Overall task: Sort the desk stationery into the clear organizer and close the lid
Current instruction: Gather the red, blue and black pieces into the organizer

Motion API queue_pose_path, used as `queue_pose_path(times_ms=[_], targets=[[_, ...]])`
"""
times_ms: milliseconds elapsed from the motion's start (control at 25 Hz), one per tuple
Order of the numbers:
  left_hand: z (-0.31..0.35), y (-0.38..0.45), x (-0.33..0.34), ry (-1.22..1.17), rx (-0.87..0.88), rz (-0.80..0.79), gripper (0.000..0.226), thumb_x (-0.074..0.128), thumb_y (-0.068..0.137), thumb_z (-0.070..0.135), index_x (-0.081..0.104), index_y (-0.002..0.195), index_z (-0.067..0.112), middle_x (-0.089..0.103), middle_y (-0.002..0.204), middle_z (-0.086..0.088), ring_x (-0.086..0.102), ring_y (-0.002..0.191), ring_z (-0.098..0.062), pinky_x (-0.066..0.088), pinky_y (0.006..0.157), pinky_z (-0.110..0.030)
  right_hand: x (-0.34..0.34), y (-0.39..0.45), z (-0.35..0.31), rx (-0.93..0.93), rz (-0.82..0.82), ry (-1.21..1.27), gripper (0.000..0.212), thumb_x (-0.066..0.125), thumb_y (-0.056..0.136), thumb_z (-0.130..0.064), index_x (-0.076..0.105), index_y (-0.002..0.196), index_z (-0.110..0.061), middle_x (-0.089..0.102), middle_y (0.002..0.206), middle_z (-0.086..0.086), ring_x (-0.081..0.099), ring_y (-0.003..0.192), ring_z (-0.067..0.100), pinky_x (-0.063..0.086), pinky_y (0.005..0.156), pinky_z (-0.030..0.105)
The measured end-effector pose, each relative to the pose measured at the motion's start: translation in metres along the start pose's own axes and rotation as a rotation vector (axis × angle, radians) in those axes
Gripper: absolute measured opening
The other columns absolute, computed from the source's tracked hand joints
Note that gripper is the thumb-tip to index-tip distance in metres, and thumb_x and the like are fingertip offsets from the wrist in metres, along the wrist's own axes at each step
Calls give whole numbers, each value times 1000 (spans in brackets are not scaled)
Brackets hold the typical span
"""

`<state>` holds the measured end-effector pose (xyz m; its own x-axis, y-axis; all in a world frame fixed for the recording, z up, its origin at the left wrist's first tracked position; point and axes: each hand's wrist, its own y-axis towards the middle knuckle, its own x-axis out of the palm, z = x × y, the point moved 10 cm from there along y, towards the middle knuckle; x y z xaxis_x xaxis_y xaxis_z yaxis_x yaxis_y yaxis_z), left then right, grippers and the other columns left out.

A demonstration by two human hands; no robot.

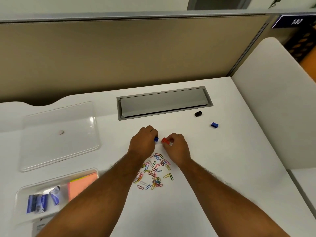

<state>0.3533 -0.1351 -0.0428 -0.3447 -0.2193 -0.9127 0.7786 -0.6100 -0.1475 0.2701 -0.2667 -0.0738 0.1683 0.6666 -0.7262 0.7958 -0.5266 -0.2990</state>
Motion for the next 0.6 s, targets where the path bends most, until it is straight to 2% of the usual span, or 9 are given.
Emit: queue_pose_path(times_ms=[80, 160, 240, 320, 440, 600], targets=[[-2, -28, -17, -75, -45, 75, 24, 67, 91, 19, 65, 114, 27, 64, 115, 7, 57, 101, -13, 53, 87, -31, 1, -21, -8, -46, -14, 45, 28, 75, 92, -38, 70, 114, -21, 68, 114, -2, 65, 99, 13, 56, 92, 28], [-10, -70, -35, -117, -81, 149, 23, 69, 89, 24, 67, 112, 27, 66, 111, 9, 58, 100, -13, 48, 88, -30, 7, -51, -23, -108, -47, 99, 21, 77, 90, -37, 72, 106, -26, 70, 105, -8, 66, 94, 10, 58, 89, 30], [-23, -121, -47, -143, -120, 198, 22, 70, 86, 27, 67, 108, 28, 66, 107, 11, 58, 98, -13, 39, 85, -28, 18, -86, -40, -174, -87, 147, 12, 77, 88, -37, 71, 97, -31, 70, 96, -15, 67, 92, 7, 60, 86, 35], [-44, -178, -56, -156, -172, 243, 20, 69, 82, 29, 66, 102, 31, 65, 101, 15, 57, 94, -13, 38, 81, -31, 34, -126, -63, -237, -142, 177, 9, 75, 87, -39, 71, 93, -33, 70, 92, -17, 67, 91, 5, 59, 83, 36], [-80, -262, -57, -141, -255, 237, 19, 68, 80, 34, 63, 98, 35, 63, 97, 18, 55, 92, -10, 43, 82, -34, 69, -186, -99, -384, -243, 102, 13, 75, 87, -36, 73, 98, -32, 69, 95, -17, 63, 83, 3, 57, 78, 31], [-139, -377, -62, -134, -377, 262, 24, 71, 77, 35, 63, 99, 36, 62, 98, 19, 55, 93, -8, 44, 82, -32, 132, -274, -144, -609, -433, -71, 16, 73, 86, -38, 68, 100, -31, 67, 97, -15, 53, 72, 2, 50, 71, 24]])
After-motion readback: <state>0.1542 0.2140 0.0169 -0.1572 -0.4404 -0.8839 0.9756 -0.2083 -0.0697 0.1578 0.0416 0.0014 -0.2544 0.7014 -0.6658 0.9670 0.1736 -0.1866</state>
